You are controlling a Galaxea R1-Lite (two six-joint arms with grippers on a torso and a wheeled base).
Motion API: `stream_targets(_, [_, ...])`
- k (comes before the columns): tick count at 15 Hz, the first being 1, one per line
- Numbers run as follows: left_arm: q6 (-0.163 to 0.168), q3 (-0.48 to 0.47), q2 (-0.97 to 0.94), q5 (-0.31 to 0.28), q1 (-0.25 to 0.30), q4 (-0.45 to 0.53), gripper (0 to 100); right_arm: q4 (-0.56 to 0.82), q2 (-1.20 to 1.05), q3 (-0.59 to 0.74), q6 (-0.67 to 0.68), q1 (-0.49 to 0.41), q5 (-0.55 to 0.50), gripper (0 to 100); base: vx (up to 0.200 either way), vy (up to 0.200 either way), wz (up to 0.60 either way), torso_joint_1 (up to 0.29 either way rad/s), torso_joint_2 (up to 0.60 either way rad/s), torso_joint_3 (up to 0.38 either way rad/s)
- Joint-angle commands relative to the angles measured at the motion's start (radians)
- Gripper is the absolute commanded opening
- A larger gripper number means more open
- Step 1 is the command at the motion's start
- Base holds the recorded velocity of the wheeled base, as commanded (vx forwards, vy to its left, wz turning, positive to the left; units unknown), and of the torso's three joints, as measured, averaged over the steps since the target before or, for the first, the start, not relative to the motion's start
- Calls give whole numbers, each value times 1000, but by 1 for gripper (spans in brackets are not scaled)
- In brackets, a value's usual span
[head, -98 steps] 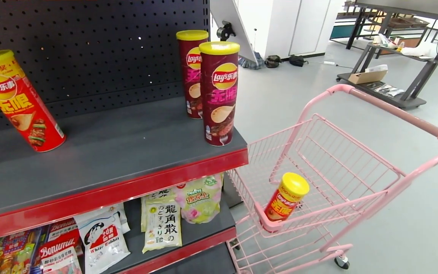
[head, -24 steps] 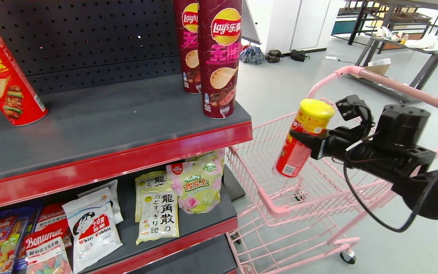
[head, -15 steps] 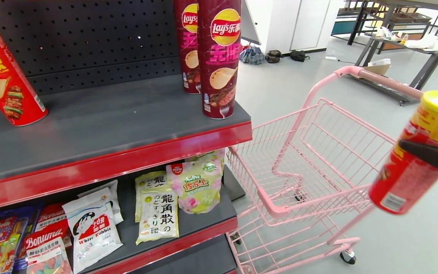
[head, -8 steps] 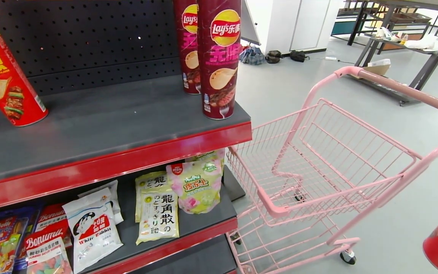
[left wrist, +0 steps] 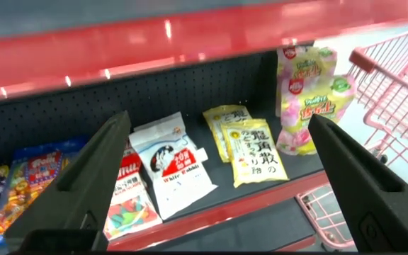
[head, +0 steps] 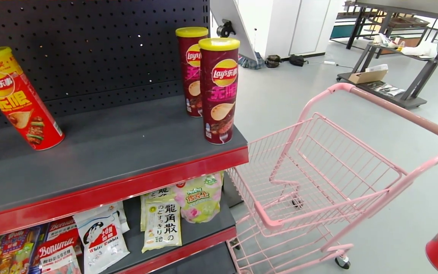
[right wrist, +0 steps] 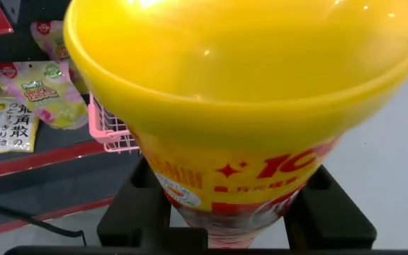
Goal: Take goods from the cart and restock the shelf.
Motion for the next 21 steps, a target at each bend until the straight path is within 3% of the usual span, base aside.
stream_targets(1, [0, 0, 1, 0, 0, 0, 100, 0, 2, 3, -2, 2, 0, 0, 0, 0, 0, 198, -574, -369])
stream_targets(9, [0, 0, 1, 0, 0, 0, 100, -5, 24, 2, -3, 0, -4, 0, 0, 0, 75, 191, -494, -308])
stream_targets(17, [0, 0, 1, 0, 0, 0, 100, -8, 27, 18, -14, 2, -1, 0, 0, 0, 600, 13, -16, -13])
stream_targets(21, [1, 0, 1, -1, 0, 0, 100, -9, -39, 75, -28, 0, -3, 0, 0, 0, 0, 0, 0, 0])
